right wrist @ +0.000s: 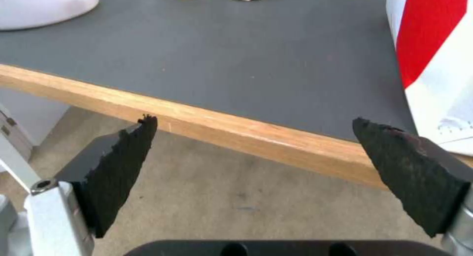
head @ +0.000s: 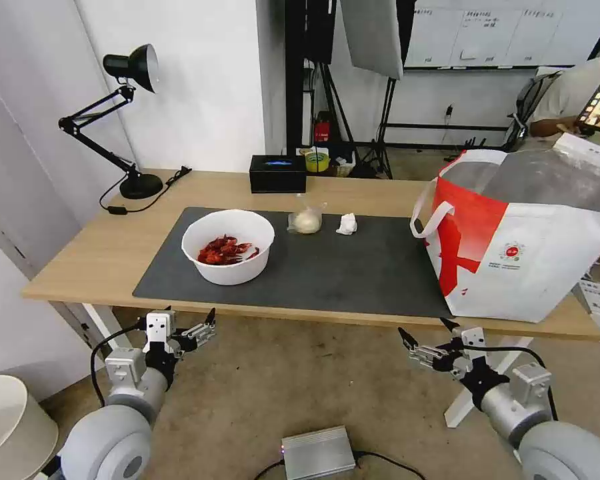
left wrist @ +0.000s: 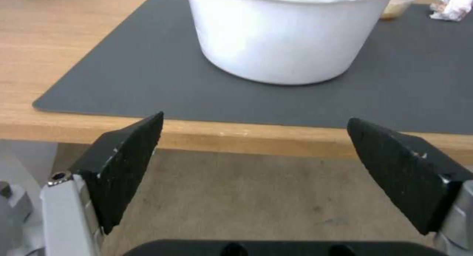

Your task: Pick up the trash from the table and place it into the takeout bag.

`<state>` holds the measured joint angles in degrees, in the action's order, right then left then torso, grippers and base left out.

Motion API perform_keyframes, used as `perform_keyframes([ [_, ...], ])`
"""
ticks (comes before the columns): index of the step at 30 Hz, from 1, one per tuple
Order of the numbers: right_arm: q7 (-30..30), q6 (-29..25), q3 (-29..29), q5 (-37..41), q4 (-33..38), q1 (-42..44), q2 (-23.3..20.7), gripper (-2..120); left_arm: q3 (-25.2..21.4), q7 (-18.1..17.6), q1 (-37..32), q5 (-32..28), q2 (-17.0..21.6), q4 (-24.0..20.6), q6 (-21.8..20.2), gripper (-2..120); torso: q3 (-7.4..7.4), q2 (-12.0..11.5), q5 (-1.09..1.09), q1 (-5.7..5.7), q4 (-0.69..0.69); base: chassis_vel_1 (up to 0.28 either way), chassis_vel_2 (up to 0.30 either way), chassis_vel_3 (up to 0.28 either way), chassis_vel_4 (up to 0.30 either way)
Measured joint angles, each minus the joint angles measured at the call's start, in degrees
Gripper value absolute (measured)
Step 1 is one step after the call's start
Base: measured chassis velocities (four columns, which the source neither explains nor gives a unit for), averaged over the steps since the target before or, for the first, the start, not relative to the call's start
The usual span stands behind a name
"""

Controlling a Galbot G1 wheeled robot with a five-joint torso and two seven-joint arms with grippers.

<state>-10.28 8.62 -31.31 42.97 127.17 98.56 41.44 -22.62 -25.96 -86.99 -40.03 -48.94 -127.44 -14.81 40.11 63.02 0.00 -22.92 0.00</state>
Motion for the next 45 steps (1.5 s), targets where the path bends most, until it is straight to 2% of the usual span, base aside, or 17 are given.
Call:
perform_keyframes([
  [6, -0.1, -0.1, 0.7, 0.4, 0.0, -1.0, 0.0, 100, 0.4, 0.1, 0.4, 0.0, -0.1, 0.2, 0.1, 100, 0.00, 0.0, 0.00, 0.00, -0.01, 0.000, 0.000, 0.000, 0.000],
  [8, 1.4, -1.2, 3.3, 5.5, -0.1, -6.7, -1.2, 100, 0.6, 0.1, 0.4, 0.0, -0.2, 0.2, 0.2, 100, 0.00, 0.0, 0.00, 0.00, 0.00, 0.000, 0.000, 0.000, 0.000],
  [12, 2.1, -0.8, 5.0, 8.2, -0.9, -11.9, -2.8, 100, 1.1, 0.0, 0.7, 0.0, -0.1, 0.0, 0.2, 100, 0.00, 0.0, 0.00, 0.00, 0.02, 0.000, 0.000, 0.000, 0.000],
  [17, 2.3, 1.8, 4.5, 12.2, -1.2, -17.0, -4.4, 100, 3.5, 0.0, 2.7, 0.0, 0.9, 0.7, 0.2, 100, 0.00, 0.0, 0.00, -0.01, -0.02, 0.000, 0.000, 0.000, 0.000],
  [21, 2.2, 3.3, 4.9, 13.6, -1.7, -20.6, -5.0, 100, 5.1, -0.1, 4.0, -0.2, 1.4, 1.2, 0.2, 100, 0.01, 0.0, 0.00, 0.00, 0.03, 0.000, 0.000, 0.000, 0.000],
  [24, 1.7, 4.1, 6.4, 13.8, -2.7, -23.2, -5.3, 100, 6.6, -0.2, 5.5, -0.5, 1.8, 1.7, 0.3, 100, 0.00, 0.0, -0.01, -0.01, -0.03, 0.000, 0.000, 0.000, 0.000],
  [28, -1.1, 5.7, 14.2, 14.0, -5.4, -31.2, -5.3, 100, 6.9, -0.3, 5.8, -0.8, 1.7, 2.0, 0.3, 100, 0.01, 0.0, 0.02, 0.00, 0.00, 0.000, 0.000, 0.000, 0.000],
  [29, -1.1, 5.7, 14.2, 14.0, -5.4, -31.2, -5.3, 100, 6.9, -0.3, 5.8, -0.8, 1.7, 2.0, 0.3, 100, 0.01, 0.0, 0.02, 0.00, 0.00, 0.000, 0.000, 0.000, 0.000],
  [32, -5.3, 8.2, 20.5, 14.1, -8.6, -39.5, -4.3, 100, 6.3, -0.5, 5.8, -1.2, 1.8, 2.0, 0.3, 100, 0.01, 0.0, 0.01, -0.01, 0.01, 0.000, 0.000, 0.000, 0.000],
  [38, -9.1, 10.7, 25.2, 14.7, -11.8, -46.3, -2.9, 100, 5.9, -0.7, 5.5, -1.3, 1.9, 1.9, 0.3, 100, 0.01, 0.0, 0.00, -0.01, 0.00, 0.000, 0.000, 0.000, 0.000],
  [45, -15.1, 14.7, 33.0, 15.7, -16.8, -55.7, 0.8, 100, 5.2, -1.9, 5.2, -1.9, 2.1, 1.1, 0.1, 100, 0.01, 0.0, 0.00, -0.01, -0.01, 0.000, 0.000, 0.000, 0.000],
])
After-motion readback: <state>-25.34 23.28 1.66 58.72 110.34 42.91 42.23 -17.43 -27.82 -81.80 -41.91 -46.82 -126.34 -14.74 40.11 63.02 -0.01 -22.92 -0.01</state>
